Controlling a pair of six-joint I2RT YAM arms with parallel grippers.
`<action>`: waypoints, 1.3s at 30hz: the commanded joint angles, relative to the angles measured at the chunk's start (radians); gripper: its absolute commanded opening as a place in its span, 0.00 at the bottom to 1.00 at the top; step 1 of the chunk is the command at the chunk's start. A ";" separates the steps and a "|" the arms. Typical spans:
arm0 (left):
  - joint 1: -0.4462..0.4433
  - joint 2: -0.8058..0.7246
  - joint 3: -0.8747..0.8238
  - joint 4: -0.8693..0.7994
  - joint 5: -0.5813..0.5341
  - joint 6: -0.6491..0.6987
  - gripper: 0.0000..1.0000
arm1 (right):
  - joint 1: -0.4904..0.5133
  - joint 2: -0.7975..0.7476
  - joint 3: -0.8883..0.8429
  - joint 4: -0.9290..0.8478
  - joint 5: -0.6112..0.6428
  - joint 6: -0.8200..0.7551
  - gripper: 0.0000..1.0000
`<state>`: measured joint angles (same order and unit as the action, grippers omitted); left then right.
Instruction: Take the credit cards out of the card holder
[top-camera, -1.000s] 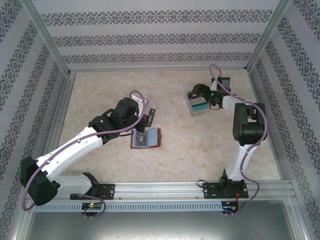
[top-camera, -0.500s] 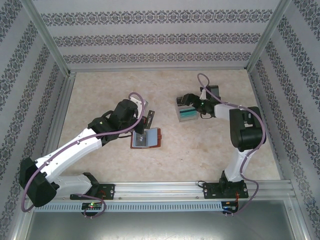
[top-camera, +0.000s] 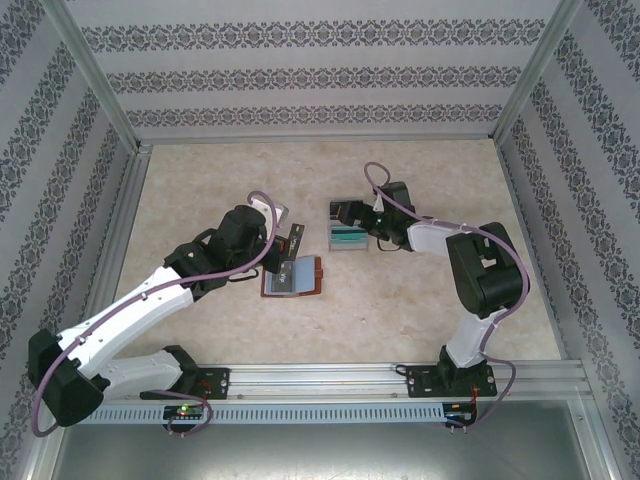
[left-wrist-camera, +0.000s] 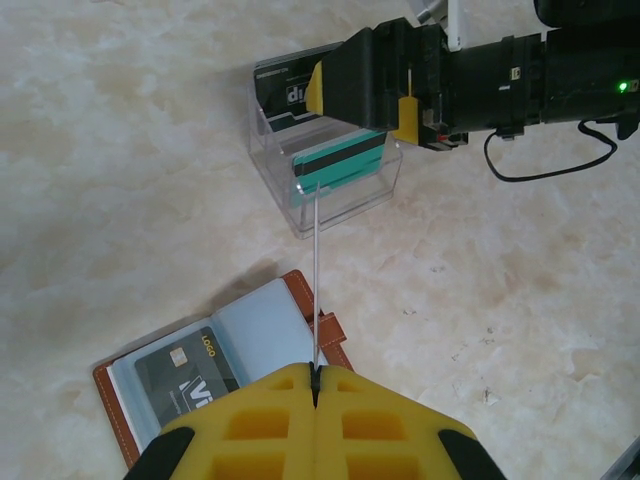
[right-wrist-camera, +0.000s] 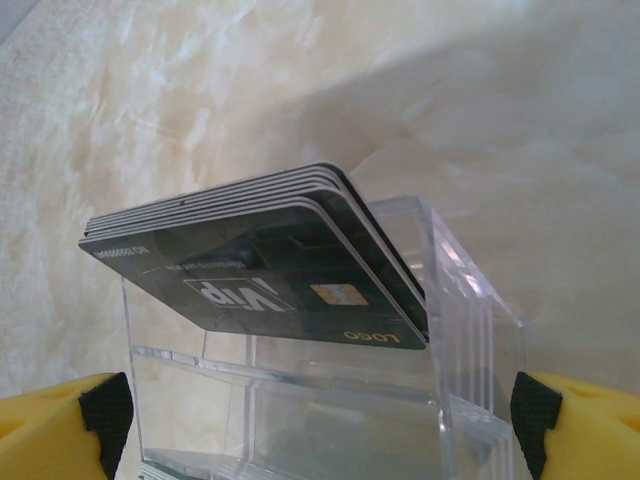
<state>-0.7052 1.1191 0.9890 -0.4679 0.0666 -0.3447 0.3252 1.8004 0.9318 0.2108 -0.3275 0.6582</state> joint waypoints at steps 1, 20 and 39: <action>0.001 -0.019 -0.015 0.001 -0.012 -0.004 0.00 | 0.029 -0.022 -0.014 0.038 0.033 0.029 0.98; -0.017 0.269 0.181 0.041 0.025 0.319 0.00 | -0.047 -0.569 -0.183 -0.185 0.129 -0.037 0.98; -0.107 0.662 0.449 0.036 -0.255 1.132 0.00 | -0.044 -1.033 -0.441 -0.208 0.287 -0.051 0.98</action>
<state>-0.7902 1.7550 1.4178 -0.5041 -0.0647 0.5865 0.2726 0.7837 0.5220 -0.0364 -0.0746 0.5999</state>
